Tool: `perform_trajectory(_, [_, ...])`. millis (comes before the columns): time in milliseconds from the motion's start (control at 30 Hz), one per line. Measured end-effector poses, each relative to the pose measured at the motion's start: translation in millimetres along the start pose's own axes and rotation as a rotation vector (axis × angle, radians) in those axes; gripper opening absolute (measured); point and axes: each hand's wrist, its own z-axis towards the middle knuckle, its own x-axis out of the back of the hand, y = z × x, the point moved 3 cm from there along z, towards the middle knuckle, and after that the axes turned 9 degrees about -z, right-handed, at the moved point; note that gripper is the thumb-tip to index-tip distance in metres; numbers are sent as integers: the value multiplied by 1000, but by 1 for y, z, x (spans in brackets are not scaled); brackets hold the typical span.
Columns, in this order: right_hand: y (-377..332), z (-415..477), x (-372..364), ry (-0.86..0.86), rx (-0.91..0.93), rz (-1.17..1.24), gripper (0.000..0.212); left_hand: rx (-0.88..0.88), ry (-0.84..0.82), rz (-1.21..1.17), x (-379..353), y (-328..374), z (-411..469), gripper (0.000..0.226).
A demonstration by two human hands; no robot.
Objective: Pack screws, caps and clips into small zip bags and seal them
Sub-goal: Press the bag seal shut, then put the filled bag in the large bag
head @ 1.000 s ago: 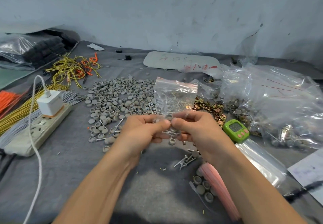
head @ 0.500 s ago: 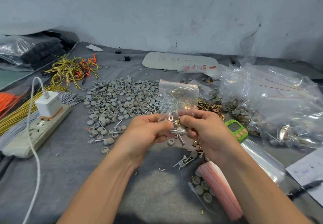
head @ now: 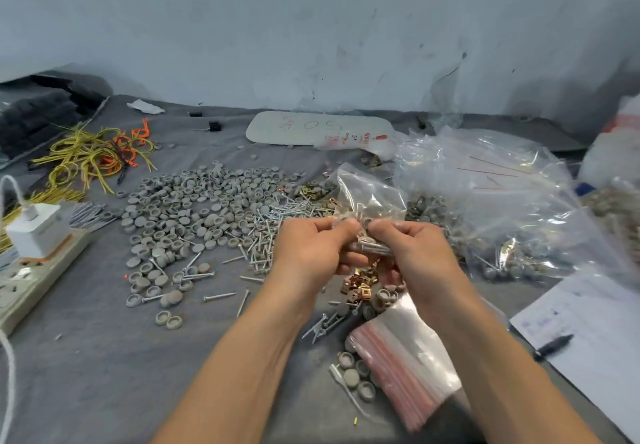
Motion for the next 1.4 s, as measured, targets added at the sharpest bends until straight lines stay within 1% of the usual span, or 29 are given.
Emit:
perform_trajectory(100, [4, 0, 31, 133, 6, 46, 21, -76, -4, 178, -29, 0, 0, 20])
perform_trajectory(133, [4, -1, 42, 168, 0, 80, 18, -74, -36, 167, -39, -1, 1, 14])
perform_trajectory(167, [6, -1, 52, 195, -8, 122, 16, -49, -95, 86, -49, -1, 0, 4])
perform_trajectory(200, [8, 0, 64, 223, -28, 167, 14, -14, -165, -8, -58, 0, -1, 13])
perform_trajectory(267, [16, 5, 89, 305, -84, 221, 13, 37, -291, -118, -70, -3, -2, 51])
perform_trajectory(300, [21, 8, 102, 375, -110, 115, 23, 29, -323, -83, -71, -4, -2, 63])
perform_trajectory(333, [25, 11, 116, 449, -143, -119, 39, -2, -341, -24, -72, -6, -3, 67])
perform_trajectory(367, [27, 11, 128, 515, -177, -389, 54, -43, -336, 41, -72, -6, -4, 65])
perform_trajectory(400, [28, 10, 138, 570, -183, -593, 65, -90, -312, 98, -72, -8, -5, 59])
perform_trajectory(433, [27, 7, 143, 602, -171, -687, 69, -131, -291, 144, -73, -9, -6, 53])
perform_trajectory(500, [27, 4, 148, 647, -116, -725, 70, -182, -286, 218, -77, -14, -10, 41])
perform_trajectory(567, [25, 0, 147, 696, 4, -744, 65, -214, -292, 328, -80, -21, -13, 31])
perform_trajectory(600, [23, -2, 144, 711, 85, -736, 60, -225, -293, 407, -81, -24, -15, 32])
perform_trajectory(667, [21, -4, 138, 685, 194, -719, 43, -221, -294, 573, -81, -33, -18, 35])
perform_trajectory(733, [26, 0, 130, 576, 183, -830, 32, -218, -302, 752, -80, -39, -23, 31])
perform_trajectory(767, [31, 3, 129, 489, 118, -934, 31, -222, -305, 844, -79, -42, -26, 28])
perform_trajectory(800, [37, 4, 130, 402, 25, -1020, 36, -225, -314, 922, -78, -44, -28, 23])
perform_trajectory(867, [46, 5, 136, 291, -110, -1085, 52, -214, -357, 1013, -75, -47, -33, 13])
perform_trajectory(933, [49, 4, 143, 307, -140, -1074, 63, -189, -426, 1043, -71, -48, -38, 19])
perform_trajectory(967, [46, 3, 147, 372, -110, -1048, 66, -177, -468, 1063, -70, -48, -40, 28])
perform_trajectory(1033, [38, 0, 151, 573, 49, -957, 67, -154, -565, 1130, -67, -45, -43, 53])
perform_trajectory(1067, [35, -2, 151, 637, 144, -887, 65, -137, -605, 1158, -66, -44, -45, 64])
perform_trajectory(1100, [34, -3, 149, 621, 199, -812, 63, -120, -637, 1175, -64, -43, -47, 72])
perform_trajectory(1133, [34, -3, 146, 530, 197, -773, 61, -109, -659, 1185, -62, -42, -49, 78])
perform_trajectory(1200, [43, -1, 132, 271, 75, -883, 60, -105, -686, 1205, -60, -41, -50, 85])
perform_trajectory(1233, [46, -1, 127, 203, 45, -956, 60, -106, -689, 1212, -61, -41, -51, 87])
perform_trajectory(1267, [46, 0, 125, 204, 38, -963, 58, -107, -684, 1216, -61, -42, -51, 88])
perform_trajectory(1367, [28, -5, 123, 391, 159, -689, 44, -122, -642, 1217, -63, -44, -50, 80])
perform_trajectory(1400, [23, -8, 122, 419, 198, -635, 42, -135, -631, 1213, -64, -44, -48, 74])
